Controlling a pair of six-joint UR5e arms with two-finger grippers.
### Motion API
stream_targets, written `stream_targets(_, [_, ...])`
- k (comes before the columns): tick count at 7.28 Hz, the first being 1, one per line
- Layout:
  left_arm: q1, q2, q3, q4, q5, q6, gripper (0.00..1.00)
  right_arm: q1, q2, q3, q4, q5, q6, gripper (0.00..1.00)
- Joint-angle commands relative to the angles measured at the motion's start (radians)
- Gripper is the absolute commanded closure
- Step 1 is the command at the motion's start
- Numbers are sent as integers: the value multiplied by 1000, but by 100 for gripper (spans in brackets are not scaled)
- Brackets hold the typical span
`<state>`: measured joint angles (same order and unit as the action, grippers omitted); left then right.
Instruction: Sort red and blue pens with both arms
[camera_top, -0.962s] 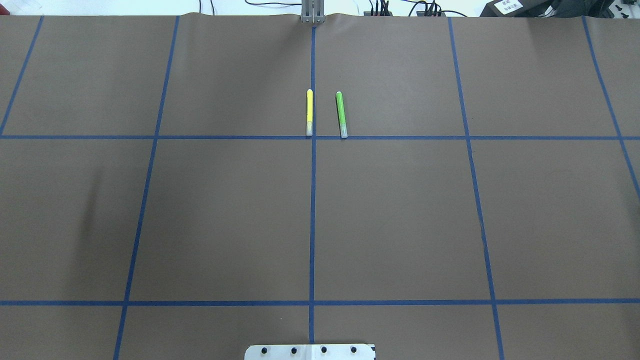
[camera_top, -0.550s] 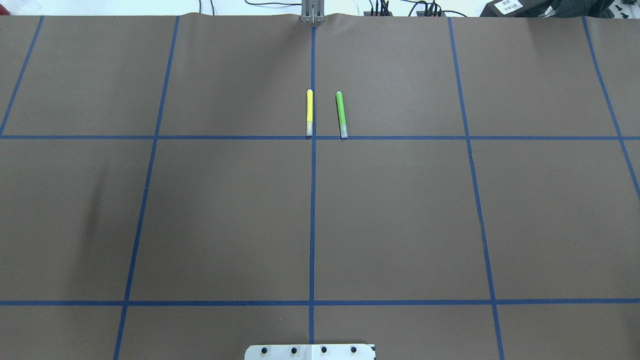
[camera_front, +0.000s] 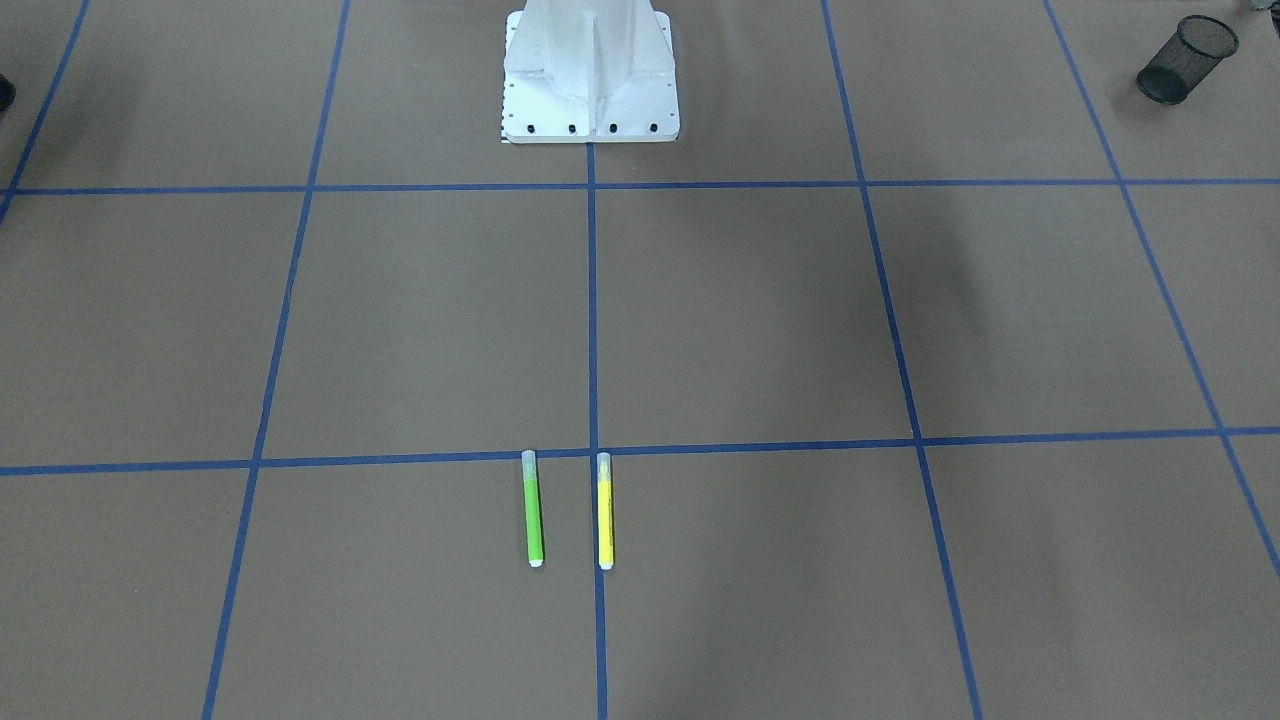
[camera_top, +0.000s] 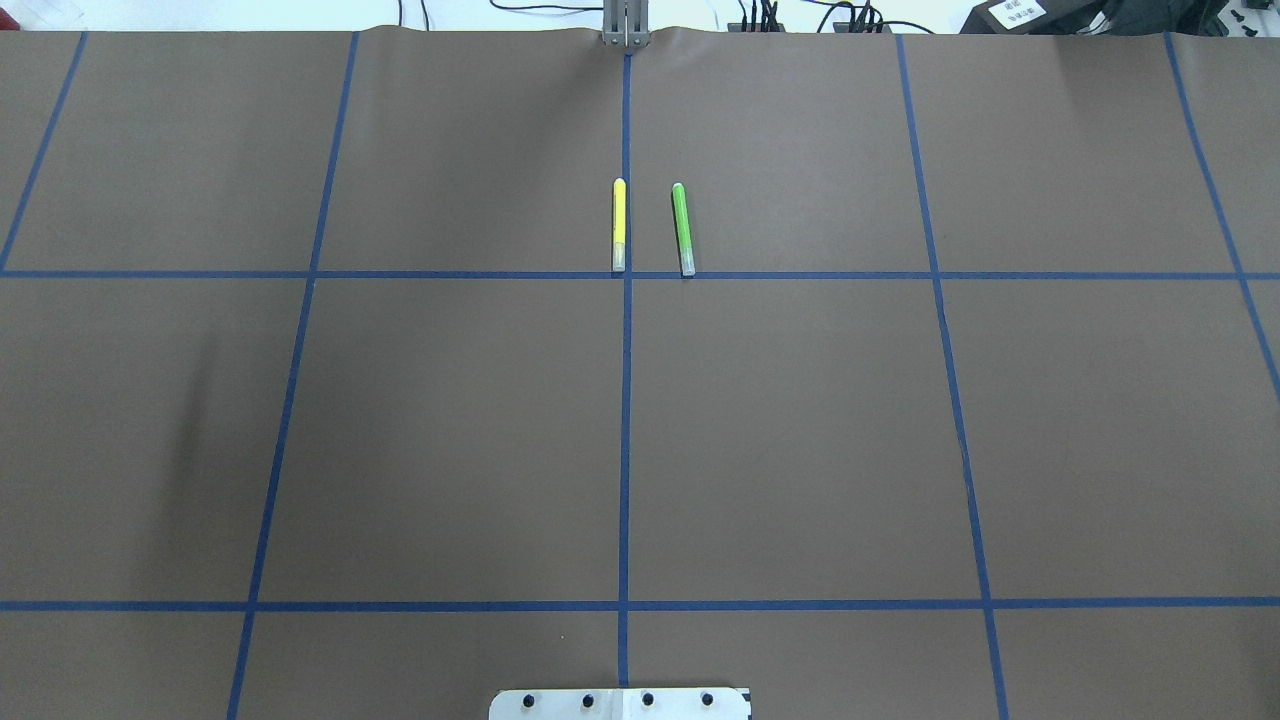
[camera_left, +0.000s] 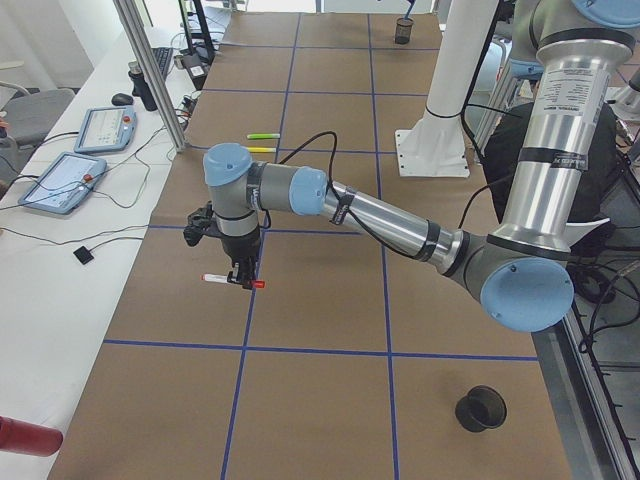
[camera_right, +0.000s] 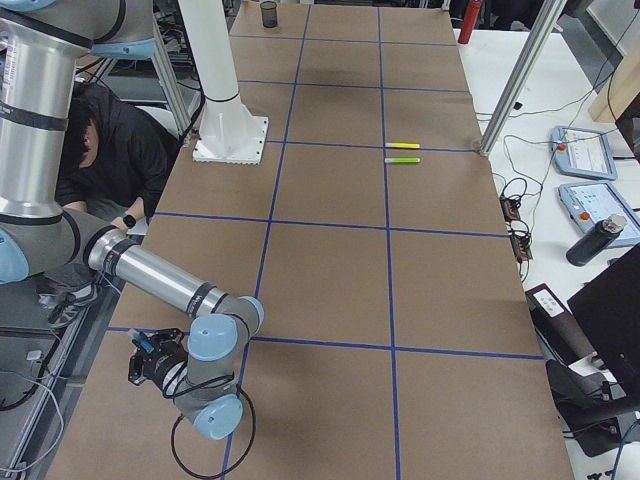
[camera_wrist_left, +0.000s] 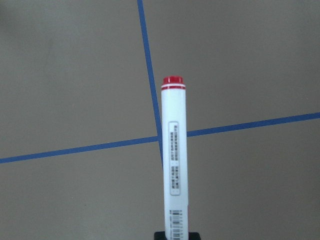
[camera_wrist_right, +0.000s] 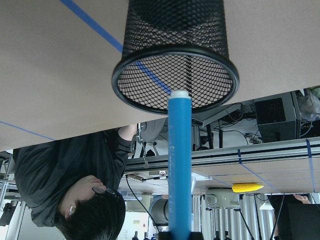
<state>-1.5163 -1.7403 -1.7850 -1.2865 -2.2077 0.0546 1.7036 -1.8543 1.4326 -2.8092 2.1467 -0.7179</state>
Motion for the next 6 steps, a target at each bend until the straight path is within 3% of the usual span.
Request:
stream_targets(1, [-1, 2, -17, 13, -1, 5, 100, -1, 26, -42, 8, 53, 68, 54])
stream_targets(3, [-1, 7, -22, 13, -1, 5, 100, -1, 44, -44, 77, 49, 136, 0])
stream_targets(6, [-4, 28, -30, 15, -1, 5, 100, 2, 148, -40, 177, 21, 181, 0])
